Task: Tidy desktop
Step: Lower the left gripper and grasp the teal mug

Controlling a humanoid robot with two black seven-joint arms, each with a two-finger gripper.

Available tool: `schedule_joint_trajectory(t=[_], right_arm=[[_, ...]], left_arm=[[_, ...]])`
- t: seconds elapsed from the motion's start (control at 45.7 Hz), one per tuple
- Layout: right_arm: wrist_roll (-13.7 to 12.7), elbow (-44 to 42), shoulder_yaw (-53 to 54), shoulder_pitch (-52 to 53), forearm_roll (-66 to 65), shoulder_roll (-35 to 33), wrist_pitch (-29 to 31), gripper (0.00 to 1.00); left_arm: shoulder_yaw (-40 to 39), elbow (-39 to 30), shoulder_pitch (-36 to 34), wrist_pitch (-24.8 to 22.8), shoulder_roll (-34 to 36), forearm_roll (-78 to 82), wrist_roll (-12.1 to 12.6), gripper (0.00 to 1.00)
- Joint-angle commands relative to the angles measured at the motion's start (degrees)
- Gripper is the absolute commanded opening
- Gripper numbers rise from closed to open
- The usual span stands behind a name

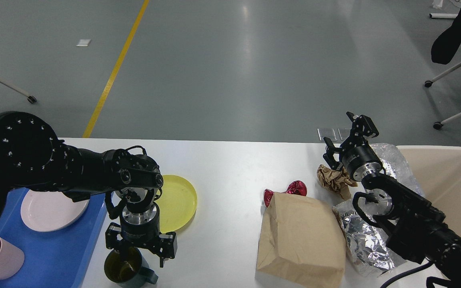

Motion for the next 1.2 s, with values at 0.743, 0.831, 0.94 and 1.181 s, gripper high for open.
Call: schedule_joint_trajectory(t=[0.743,0.831,0.94,1.181], right_arm=[[0.0,0.0,0.0,0.0,-0.1,0.0,0.0,1.0],[0.0,0.0,0.0,0.0,0.0,0.0,0.0,1.0],[0.0,0.0,0.0,0.0,0.0,0.0,0.0,1.0],[0.0,0.0,0.0,0.0,0.0,0.0,0.0,1.0]], left_arm=[[0.9,-1.0,0.5,0.5,0.9,-0.7,-1.7,0.06],[0.9,-1.0,0.4,-0.5,1.0,-0.7,-1.7,0.04],[0.9,-0.9,0.2,-2.6,1.1,-0.8,-1.8,0.0],[1.0,-1.1,-0.9,-7.9,2.1,-0.9,-1.7,0.0]])
